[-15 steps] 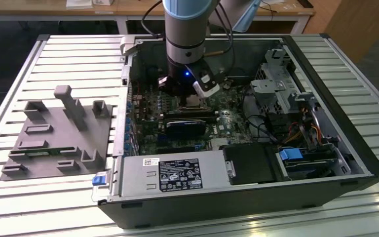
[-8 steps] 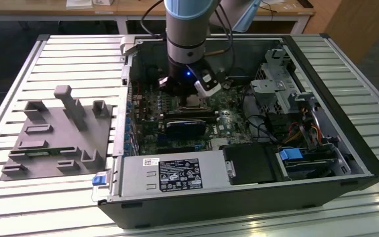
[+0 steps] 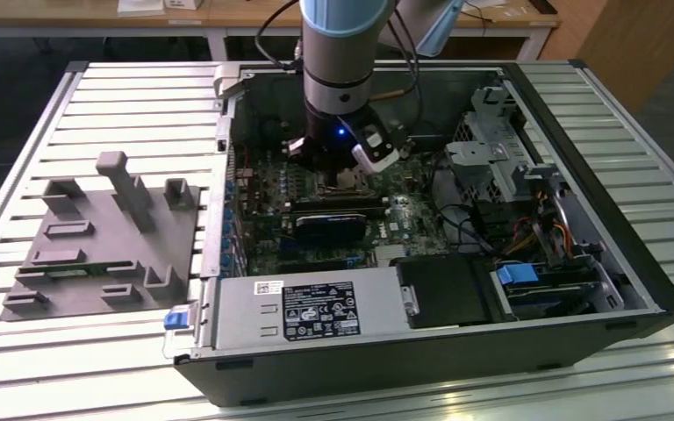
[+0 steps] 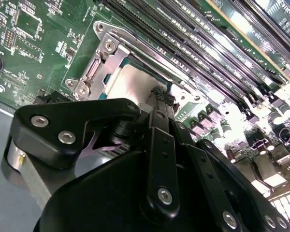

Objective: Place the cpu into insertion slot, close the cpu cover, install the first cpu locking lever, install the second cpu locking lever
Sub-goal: 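Close the cpu cover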

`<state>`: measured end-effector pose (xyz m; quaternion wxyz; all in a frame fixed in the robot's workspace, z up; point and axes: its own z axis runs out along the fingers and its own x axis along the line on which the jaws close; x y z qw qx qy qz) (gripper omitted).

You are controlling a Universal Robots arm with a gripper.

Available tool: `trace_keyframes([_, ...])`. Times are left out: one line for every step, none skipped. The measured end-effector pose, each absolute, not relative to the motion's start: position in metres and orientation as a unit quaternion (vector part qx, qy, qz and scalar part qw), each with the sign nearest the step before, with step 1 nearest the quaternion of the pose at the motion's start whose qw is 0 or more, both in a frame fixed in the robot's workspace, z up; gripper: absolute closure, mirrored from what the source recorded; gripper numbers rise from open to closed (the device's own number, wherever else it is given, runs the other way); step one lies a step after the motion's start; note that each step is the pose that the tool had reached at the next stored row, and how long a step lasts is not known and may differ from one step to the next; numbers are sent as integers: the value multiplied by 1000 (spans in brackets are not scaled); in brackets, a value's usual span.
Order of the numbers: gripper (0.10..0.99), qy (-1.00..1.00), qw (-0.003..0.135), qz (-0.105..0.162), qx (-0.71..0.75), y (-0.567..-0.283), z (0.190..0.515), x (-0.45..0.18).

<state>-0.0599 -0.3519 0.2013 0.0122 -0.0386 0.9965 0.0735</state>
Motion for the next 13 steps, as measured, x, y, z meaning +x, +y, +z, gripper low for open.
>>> trace_keyframes([980, 996, 12, 73, -39, -352, 201, -60])
trace_keyframes([980, 996, 12, 73, -39, -352, 201, -60])
trace_keyframes([980, 996, 12, 73, -39, -352, 201, -60])
trace_keyframes([980, 996, 12, 73, -39, -352, 200, -60])
trace_keyframes([980, 996, 12, 74, -39, -352, 200, -59])
trace_keyframes([980, 996, 12, 74, -39, -352, 200, -58])
trace_keyframes([980, 996, 12, 74, -39, -352, 200, -57])
trace_keyframes([980, 996, 12, 75, -39, -352, 200, -57])
trace_keyframes([980, 996, 12, 75, -39, -352, 200, -56])
trace_keyframes([980, 996, 12, 76, -39, -352, 200, -56])
trace_keyframes([980, 996, 12, 77, -39, -352, 200, -56])
trace_keyframes([980, 996, 12, 78, -39, -352, 200, -56])
trace_keyframes([980, 996, 12, 81, -39, -351, 200, -56])
